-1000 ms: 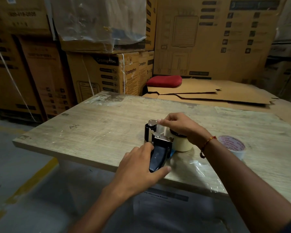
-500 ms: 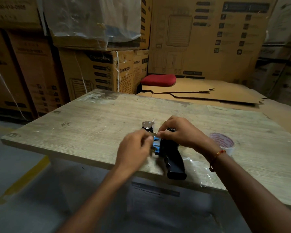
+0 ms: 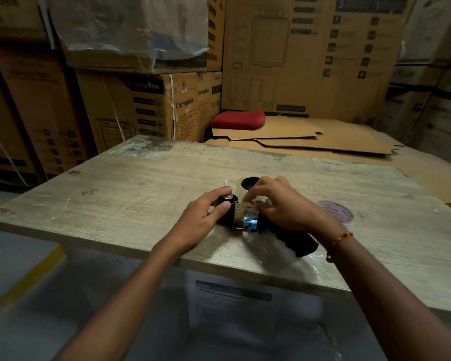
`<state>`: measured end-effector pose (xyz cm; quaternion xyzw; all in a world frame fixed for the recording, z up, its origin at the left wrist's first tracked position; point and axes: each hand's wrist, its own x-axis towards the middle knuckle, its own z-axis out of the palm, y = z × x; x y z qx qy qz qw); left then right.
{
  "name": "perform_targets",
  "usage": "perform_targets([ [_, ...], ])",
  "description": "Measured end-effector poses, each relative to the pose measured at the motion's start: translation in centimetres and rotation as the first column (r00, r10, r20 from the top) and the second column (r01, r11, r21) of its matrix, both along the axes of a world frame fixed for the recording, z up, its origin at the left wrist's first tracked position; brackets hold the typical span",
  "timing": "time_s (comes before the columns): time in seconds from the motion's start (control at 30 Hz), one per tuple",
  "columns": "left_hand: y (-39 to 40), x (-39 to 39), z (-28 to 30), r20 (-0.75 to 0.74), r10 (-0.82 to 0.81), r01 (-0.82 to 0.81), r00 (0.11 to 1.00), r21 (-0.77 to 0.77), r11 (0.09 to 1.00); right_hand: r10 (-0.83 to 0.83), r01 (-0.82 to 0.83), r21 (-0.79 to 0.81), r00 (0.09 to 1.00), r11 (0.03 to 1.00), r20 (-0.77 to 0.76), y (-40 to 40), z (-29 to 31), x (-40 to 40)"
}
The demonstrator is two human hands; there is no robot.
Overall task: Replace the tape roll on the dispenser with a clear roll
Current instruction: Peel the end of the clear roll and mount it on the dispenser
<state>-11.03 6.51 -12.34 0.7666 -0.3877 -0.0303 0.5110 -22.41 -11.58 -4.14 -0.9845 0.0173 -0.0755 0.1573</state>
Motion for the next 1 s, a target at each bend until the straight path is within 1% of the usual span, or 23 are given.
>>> perform_targets([
  [0.13, -0.5, -0.1, -0.3, 0.049, 0.043, -0.044, 0.998, 0.019, 0.999, -0.031, 0.032, -0.011, 0.996, 0.999, 0.089, 1.0, -2.1, -0.4],
  [0.2, -0.5, 0.0, -0.3, 0.047, 0.041, -0.043, 0.998, 0.027, 0.999, -0.026, 0.017, 0.07, 0.991, 0.997, 0.131, 1.1, -2.6, -0.2],
  [0.27, -0.4, 0.1, -0.5, 0.045, 0.042, -0.043, 0.998, 0.024, 0.999, -0.024, 0.001, 0.179, 0.991, 0.984, 0.13, 0.6, -2.7, 0.2],
  [0.37, -0.3, 0.1, -0.5, 0.051, 0.047, -0.049, 0.998, 0.029, 0.998, 0.007, -0.042, 0.269, 0.992, 0.962, 0.128, -0.1, -2.9, 0.2],
  [0.43, -0.4, 0.2, -0.5, 0.059, 0.054, -0.057, 0.997, 0.046, 0.997, 0.02, -0.07, 0.32, 0.987, 0.945, 0.157, -0.2, -3.1, 0.1],
  [0.5, -0.5, 0.1, -0.4, 0.069, 0.057, -0.061, 0.996, 0.059, 0.996, 0.001, -0.091, 0.426, 0.978, 0.9, 0.208, 0.0, -2.9, -0.2],
  [0.53, -0.5, 0.1, -0.4, 0.068, 0.056, -0.06, 0.996, 0.052, 0.997, -0.025, -0.101, 0.503, 0.971, 0.859, 0.238, 0.0, -2.7, -0.3],
  [0.6, -0.3, 0.0, -0.4, 0.086, 0.058, -0.06, 0.995, 0.018, 0.998, -0.112, -0.092, 0.634, 0.955, 0.768, 0.275, -0.2, -2.5, -0.6],
  [0.67, -0.4, -0.3, -0.1, 0.157, 0.066, -0.065, 0.985, -0.007, 0.998, -0.206, -0.046, 0.711, 0.942, 0.702, 0.265, -0.8, -2.8, -0.8],
  [0.73, -0.8, -0.8, 0.2, 0.268, 0.08, -0.077, 0.96, -0.022, 0.997, -0.239, -0.013, 0.732, 0.941, 0.681, 0.239, -1.1, -3.3, -0.9],
  [0.8, -1.5, -1.5, 0.6, 0.362, 0.1, -0.102, 0.927, -0.015, 0.995, -0.237, -0.003, 0.717, 0.943, 0.697, 0.234, -1.1, -3.6, -0.8],
  [0.93, -2.7, -1.9, 0.8, 0.489, 0.16, -0.177, 0.858, -0.011, 0.984, -0.256, 0.01, 0.697, 0.934, 0.717, 0.25, -1.2, -3.7, -0.6],
  [1.0, -3.2, -1.7, 1.1, 0.512, 0.162, -0.195, 0.844, 0.011, 0.981, -0.275, 0.039, 0.658, 0.926, 0.752, 0.259, -1.2, -3.4, -0.4],
])
